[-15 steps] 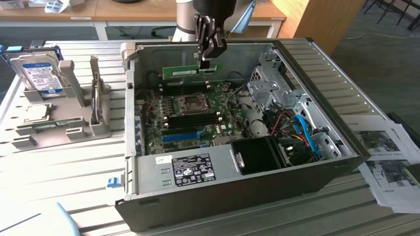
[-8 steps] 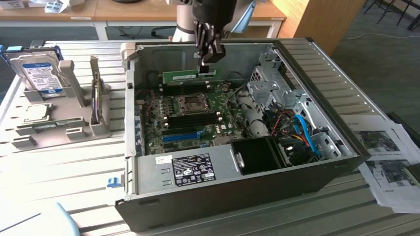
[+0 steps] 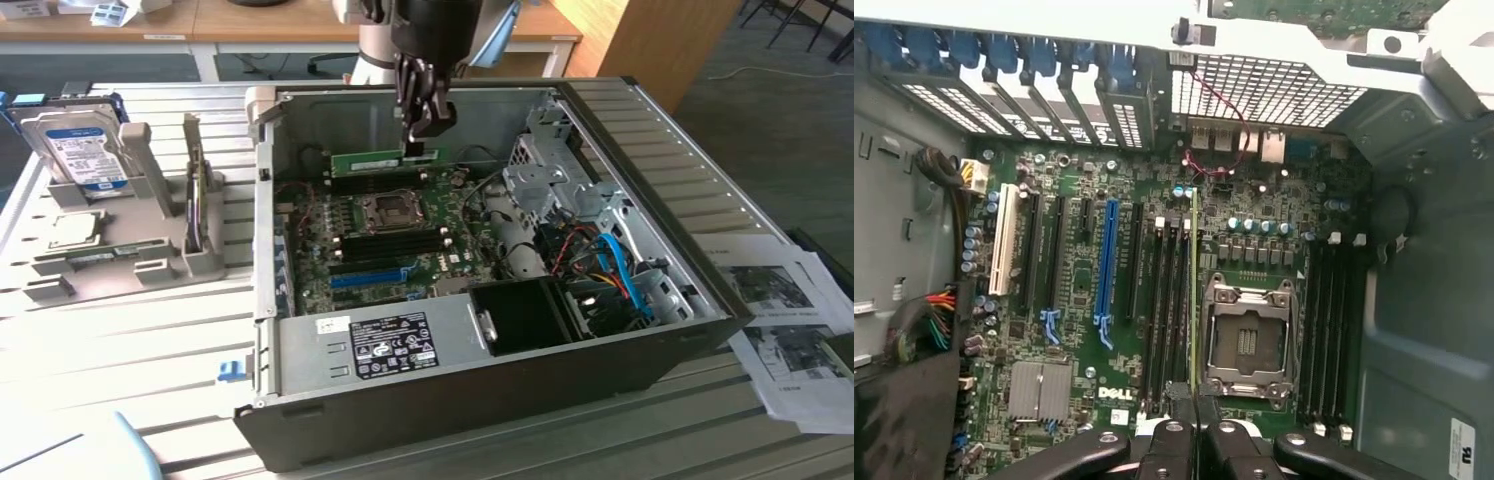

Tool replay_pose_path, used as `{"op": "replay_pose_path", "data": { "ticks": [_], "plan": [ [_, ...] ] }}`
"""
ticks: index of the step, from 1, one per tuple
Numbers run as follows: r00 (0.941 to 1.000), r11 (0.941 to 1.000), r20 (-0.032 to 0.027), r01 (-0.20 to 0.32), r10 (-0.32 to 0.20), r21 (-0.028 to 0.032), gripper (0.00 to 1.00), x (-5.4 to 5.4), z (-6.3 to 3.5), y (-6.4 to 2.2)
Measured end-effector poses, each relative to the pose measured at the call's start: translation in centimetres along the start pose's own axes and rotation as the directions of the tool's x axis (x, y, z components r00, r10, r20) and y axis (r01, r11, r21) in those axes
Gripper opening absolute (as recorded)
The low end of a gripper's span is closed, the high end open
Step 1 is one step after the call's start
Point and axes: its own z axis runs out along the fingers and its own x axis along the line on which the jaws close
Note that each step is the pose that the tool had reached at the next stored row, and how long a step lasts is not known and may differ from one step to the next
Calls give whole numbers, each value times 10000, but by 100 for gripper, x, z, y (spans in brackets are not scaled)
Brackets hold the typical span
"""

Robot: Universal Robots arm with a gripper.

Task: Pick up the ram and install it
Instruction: 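Pick up the ram and move it above insertion slot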

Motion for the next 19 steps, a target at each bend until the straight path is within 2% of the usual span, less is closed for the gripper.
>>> {"op": "replay_pose_path", "data": {
  "ticks": [15,19],
  "plan": [
    [10000,10000,1,0,0,3,11,2,188,-10],
    [10000,10000,-1,0,0,2,11,2,212,-12]
  ]
}}
